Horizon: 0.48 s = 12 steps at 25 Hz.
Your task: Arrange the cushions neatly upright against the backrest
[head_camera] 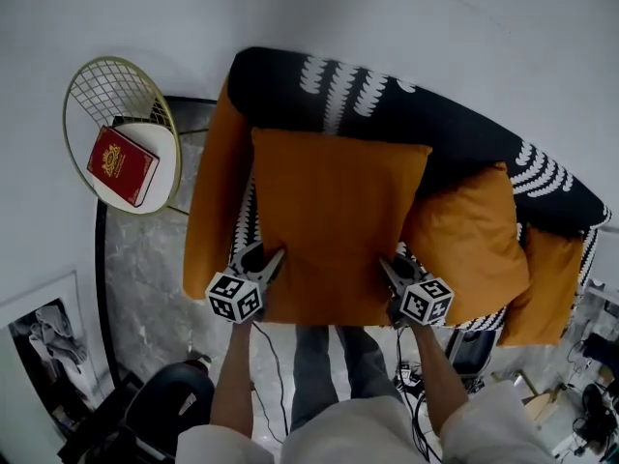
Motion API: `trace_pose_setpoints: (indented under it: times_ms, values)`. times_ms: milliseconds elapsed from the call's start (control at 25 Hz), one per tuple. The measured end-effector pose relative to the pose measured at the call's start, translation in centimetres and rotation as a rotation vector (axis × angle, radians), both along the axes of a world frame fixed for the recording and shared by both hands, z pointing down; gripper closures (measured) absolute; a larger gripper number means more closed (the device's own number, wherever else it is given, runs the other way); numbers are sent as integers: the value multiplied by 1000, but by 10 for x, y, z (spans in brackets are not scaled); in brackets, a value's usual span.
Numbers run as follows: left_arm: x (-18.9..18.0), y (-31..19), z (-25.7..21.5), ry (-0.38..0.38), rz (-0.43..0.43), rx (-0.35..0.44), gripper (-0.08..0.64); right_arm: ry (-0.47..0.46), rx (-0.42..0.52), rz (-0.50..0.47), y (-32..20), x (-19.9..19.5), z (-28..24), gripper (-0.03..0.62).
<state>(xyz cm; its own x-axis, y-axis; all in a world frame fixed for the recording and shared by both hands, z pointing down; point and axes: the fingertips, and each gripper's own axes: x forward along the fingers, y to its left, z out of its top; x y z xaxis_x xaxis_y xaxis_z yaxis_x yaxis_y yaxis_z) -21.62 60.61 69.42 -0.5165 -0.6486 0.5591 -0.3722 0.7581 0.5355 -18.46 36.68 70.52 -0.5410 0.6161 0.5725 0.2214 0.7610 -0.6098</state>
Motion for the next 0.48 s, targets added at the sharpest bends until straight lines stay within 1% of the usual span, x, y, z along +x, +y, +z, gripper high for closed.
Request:
trace_pose_setpoints:
  times_ms: [280, 480]
  values:
    - [-87, -4, -49, -158, 17, 20, 399, -189, -6, 68, -4, -78, -55, 517]
    - [-160, -12, -79, -257, 67, 12, 400, -269, -15, 129, -10, -132, -78, 517]
